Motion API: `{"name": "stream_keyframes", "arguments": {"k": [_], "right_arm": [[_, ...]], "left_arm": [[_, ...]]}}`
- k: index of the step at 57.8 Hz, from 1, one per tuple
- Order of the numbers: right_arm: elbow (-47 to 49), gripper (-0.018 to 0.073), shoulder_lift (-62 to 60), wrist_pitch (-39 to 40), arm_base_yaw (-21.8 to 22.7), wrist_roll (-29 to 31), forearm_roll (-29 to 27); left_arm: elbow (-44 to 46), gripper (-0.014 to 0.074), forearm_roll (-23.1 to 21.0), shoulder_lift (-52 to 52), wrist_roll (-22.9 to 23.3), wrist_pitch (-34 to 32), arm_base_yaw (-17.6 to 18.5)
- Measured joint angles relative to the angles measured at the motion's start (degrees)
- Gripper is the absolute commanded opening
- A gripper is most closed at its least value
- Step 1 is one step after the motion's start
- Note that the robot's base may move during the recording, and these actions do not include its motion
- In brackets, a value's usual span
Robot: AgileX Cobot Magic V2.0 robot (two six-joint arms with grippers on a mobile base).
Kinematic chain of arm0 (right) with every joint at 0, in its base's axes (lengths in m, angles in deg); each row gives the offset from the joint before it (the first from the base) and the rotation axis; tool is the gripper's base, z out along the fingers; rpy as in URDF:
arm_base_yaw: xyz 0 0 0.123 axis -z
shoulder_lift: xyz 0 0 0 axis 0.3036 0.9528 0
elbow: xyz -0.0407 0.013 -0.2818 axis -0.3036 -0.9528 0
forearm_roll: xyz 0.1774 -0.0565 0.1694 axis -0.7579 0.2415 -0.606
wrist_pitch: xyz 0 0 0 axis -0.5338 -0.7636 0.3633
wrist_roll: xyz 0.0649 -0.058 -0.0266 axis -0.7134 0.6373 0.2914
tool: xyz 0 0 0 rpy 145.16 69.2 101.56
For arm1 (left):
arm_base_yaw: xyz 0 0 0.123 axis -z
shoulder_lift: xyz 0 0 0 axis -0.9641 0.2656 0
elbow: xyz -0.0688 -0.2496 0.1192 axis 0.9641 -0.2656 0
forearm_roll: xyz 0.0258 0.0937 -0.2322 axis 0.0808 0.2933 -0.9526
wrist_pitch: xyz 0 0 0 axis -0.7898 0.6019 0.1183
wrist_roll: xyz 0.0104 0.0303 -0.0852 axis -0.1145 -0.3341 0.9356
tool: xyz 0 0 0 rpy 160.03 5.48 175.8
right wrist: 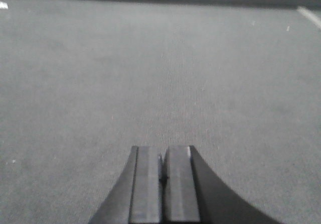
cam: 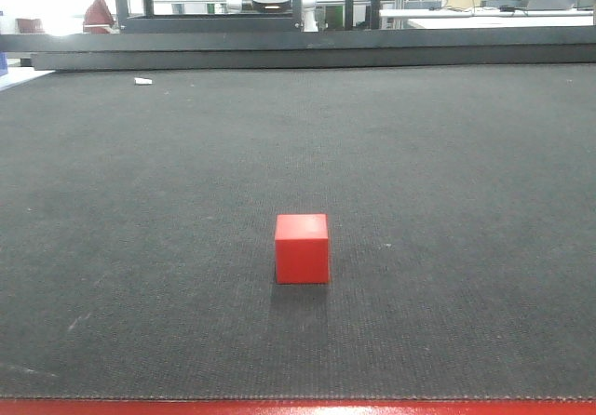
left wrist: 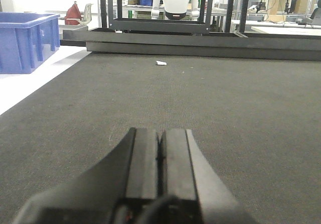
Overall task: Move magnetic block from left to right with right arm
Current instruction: 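Move the right gripper above the red cube on the table, then lower the open right gripper around the red cube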
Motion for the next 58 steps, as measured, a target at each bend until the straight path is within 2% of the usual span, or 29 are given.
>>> {"name": "stream_keyframes", "arguments": {"k": [20,23,28,31,36,45,49,58], "right_arm": [[11.6,0.0056,25.6,-3.1,-0.8,-0.1,0.4],[13.3,0.0057,29.0,-4.1,-1.7,-0.8,1.0],[16.9,0.0063,35.5,-6.6,-5.0,-6.3,3.3],[18.8,0.0100,38.5,-8.2,-7.1,-9.9,4.8],[22.4,0.0254,43.5,-11.4,-10.9,-16.6,6.6],[27.8,0.0655,51.9,-17.9,-17.3,-26.9,8.3],[30.7,0.0627,55.4,-21.1,-19.8,-29.9,8.5],[38.1,0.0624,63.2,-30.1,-25.5,-34.7,8.6]], "left_arm": [[0.0,-0.0117,0.0,0.0,0.0,0.0,0.0],[0.0,-0.0117,0.0,0.0,0.0,0.0,0.0],[0.0,-0.0117,0.0,0.0,0.0,0.0,0.0],[0.0,-0.0117,0.0,0.0,0.0,0.0,0.0],[0.0,-0.0117,0.0,0.0,0.0,0.0,0.0],[0.0,-0.0117,0.0,0.0,0.0,0.0,0.0],[0.0,-0.0117,0.0,0.0,0.0,0.0,0.0],[0.0,-0.0117,0.0,0.0,0.0,0.0,0.0]]}}
